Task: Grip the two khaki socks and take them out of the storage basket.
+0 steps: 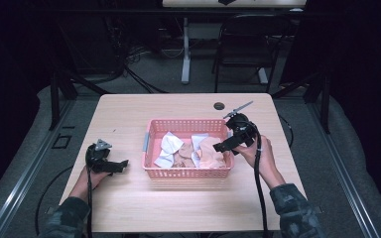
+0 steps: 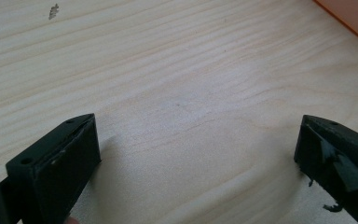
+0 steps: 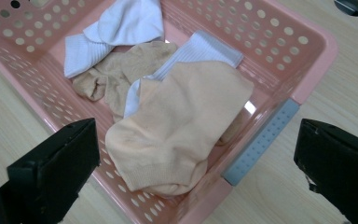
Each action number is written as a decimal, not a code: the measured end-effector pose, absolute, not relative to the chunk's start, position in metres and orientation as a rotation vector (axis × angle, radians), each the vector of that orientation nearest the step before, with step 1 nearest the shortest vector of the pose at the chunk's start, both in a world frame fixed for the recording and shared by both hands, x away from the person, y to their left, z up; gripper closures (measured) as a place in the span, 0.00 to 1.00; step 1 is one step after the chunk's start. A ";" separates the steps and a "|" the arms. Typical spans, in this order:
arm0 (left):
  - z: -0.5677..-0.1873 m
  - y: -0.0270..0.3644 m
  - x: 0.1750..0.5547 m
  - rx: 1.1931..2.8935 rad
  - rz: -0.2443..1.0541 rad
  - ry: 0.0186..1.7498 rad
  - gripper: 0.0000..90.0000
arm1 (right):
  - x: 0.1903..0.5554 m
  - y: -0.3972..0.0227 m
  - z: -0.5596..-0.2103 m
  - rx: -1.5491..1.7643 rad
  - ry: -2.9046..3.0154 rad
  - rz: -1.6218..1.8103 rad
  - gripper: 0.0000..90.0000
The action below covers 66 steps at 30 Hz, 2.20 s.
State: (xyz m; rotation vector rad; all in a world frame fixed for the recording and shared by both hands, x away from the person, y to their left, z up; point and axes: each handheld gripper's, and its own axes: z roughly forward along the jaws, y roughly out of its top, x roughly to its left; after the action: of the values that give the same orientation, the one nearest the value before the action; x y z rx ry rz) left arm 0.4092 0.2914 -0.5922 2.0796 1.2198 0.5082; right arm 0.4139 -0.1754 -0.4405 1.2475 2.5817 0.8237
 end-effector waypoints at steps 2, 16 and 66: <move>-0.592 0.291 0.409 2.080 0.508 1.220 0.00 | 0.416 -0.172 -0.442 1.245 2.589 0.814 0.00; -0.592 0.292 0.409 2.083 0.508 1.218 0.00 | 0.425 -0.149 -0.457 1.261 2.626 0.776 0.01; -0.592 0.292 0.409 2.088 0.506 1.212 0.00 | 0.444 -0.116 -0.503 1.303 2.581 0.525 0.95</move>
State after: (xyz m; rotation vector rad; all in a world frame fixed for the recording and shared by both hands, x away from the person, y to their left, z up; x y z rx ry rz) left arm 0.4091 0.2921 -0.5920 2.0881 1.2117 0.5060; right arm 0.4445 -0.1158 -0.5026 1.3030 2.5808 0.5246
